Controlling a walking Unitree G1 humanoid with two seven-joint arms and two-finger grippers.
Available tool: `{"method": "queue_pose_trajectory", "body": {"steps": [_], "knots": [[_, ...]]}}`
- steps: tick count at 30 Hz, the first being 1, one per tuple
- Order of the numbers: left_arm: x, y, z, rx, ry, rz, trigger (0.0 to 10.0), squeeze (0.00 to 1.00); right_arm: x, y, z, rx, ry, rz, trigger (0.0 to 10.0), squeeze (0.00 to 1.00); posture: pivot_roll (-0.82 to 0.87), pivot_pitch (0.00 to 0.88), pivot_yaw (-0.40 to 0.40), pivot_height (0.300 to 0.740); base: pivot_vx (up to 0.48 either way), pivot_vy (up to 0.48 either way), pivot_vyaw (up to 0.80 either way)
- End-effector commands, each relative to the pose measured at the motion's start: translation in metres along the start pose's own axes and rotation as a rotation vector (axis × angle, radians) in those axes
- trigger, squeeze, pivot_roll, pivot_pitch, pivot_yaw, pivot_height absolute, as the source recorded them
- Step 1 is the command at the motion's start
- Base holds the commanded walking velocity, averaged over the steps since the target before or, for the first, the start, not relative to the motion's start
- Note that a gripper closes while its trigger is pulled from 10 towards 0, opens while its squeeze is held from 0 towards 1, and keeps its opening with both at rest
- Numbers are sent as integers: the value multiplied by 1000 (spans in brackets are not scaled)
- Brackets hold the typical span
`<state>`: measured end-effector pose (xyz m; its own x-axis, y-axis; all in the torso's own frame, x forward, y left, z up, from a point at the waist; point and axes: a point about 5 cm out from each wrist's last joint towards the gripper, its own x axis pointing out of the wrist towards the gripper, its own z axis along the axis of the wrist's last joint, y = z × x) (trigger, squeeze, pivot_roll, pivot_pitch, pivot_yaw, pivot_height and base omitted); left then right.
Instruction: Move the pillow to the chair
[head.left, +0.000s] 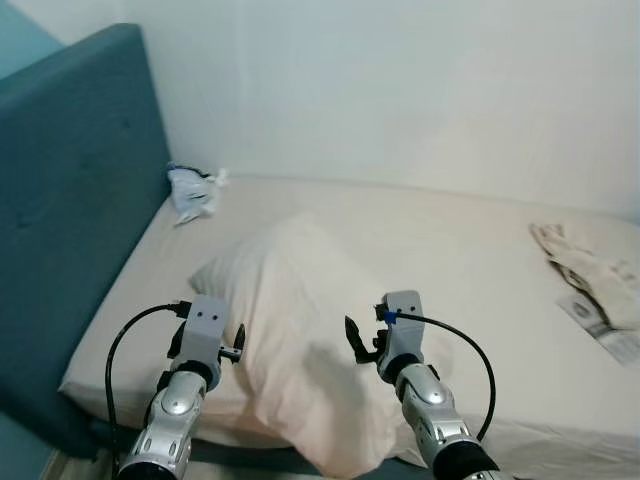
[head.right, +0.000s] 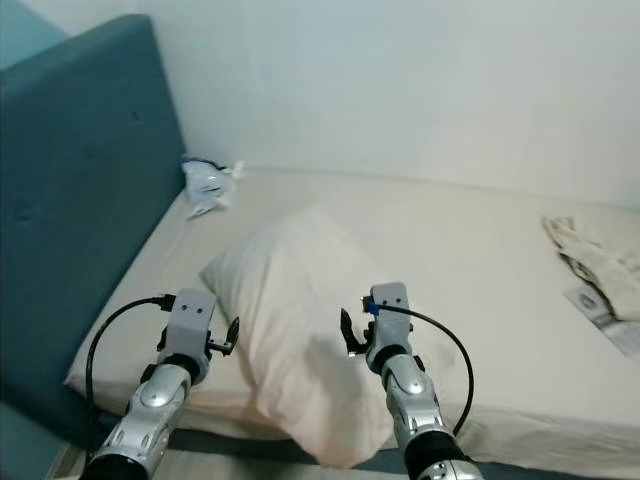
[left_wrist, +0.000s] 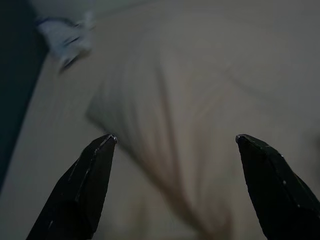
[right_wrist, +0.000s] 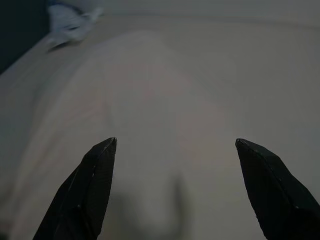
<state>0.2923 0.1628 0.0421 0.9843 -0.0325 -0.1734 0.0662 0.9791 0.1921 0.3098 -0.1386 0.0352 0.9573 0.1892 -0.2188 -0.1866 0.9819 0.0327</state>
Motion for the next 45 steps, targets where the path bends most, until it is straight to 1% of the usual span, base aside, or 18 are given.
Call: {"method": "queue_pose_trajectory", "body": {"steps": [1, 13, 14, 15, 16, 17, 18, 19, 20, 21, 22, 24, 26, 28, 32, 34, 43, 45], "knots": [[0, -2, -3, 0, 12, -8, 10000, 0, -1, -1, -3, 8, 13, -5, 10000, 0, -18, 14, -54, 740, 0, 0, -800], [-1, -1, -3, -15, 10, -3, 10000, 0, -1, -2, -2, 21, 7, 1, 10000, 0, -19, 15, -51, 740, 0, 0, -747], [0, 1, -5, -35, 24, 17, 10000, 0, -1, 1, -1, -2, 0, 23, 10000, 0, -20, 16, -49, 740, 0, 0, 0], [0, 1, -5, -35, 24, 17, 10000, 0, -1, 1, -1, -2, 0, 23, 10000, 0, -20, 16, -49, 740, 0, 0, 0], [0, 4, -8, -30, 56, 39, 10000, 0, -1, 1, -2, 3, 7, 24, 10000, 0, -20, 16, -49, 740, 0, 0, 0], [0, 4, -8, -30, 56, 39, 10000, 0, -1, 1, -2, 3, 7, 24, 10000, 0, -20, 16, -49, 740, 0, 0, 0], [0, 6, -16, 0, 117, 42, 10000, 0, -1, 1, -5, -22, 27, 34, 10000, 0, -13, 21, -48, 740, 0, 0, 0], [0, 6, -25, 29, 179, 28, 10000, 0, -2, 3, -10, -65, 56, 56, 10000, 0, -13, 21, -48, 740, 0, 0, 0], [-2, 6, -34, 58, 245, 13, 10000, 0, -4, 5, -16, -118, 90, 86, 10000, 0, -13, 22, -42, 740, 0, 0, 0], [-4, 8, -43, 77, 301, 11, 10000, 0, -7, 6, -24, -187, 127, 119, 10000, 0, -15, 25, -40, 740, 0, 0, 0], [-9, 11, -54, 93, 362, 23, 10000, 0, -11, 6, -33, -235, 165, 138, 10000, 0, -16, 31, -38, 740, 0, 0, 0], [-11, 13, -59, 100, 392, 35, 10000, 0, -13, 5, -36, -223, 176, 128, 10000, 0, -15, 31, -39, 740, 0, 0, 0], [-13, 13, -60, 72, 379, 35, 10000, 0, -11, 4, -30, -154, 141, 115, 10000, 0, -17, 32, -38, 740, 0, 0, 0], [-15, 12, -60, 26, 363, 36, 10000, 0, -10, 3, -27, -131, 122, 106, 10000, 0, -16, 36, -39, 740, 0, 0, 0], [-14, 8, -58, 7, 340, 27, 10000, 0, -10, 3, -28, -134, 123, 105, 10000, 0, -18, 41, -39, 740, 0, 0, 0], [-12, 7, -56, 13, 331, 20, 10000, 0, -11, 3, -28, -138, 122, 105, 10000, 0, -18, 41, -39, 740, 0, 0, 0], [-10, 7, -54, 1, 319, 30, 10000, 0, -11, 4, -30, -131, 115, 103, 10000, 0, -24, 46, -37, 740, 0, -480, 0], [-10, 8, -54, -8, 326, 32, 10000, 0, -12, 4, -30, -130, 115, 102, 10000, 0, -24, 47, -37, 740, 0, 0, 0]]}}
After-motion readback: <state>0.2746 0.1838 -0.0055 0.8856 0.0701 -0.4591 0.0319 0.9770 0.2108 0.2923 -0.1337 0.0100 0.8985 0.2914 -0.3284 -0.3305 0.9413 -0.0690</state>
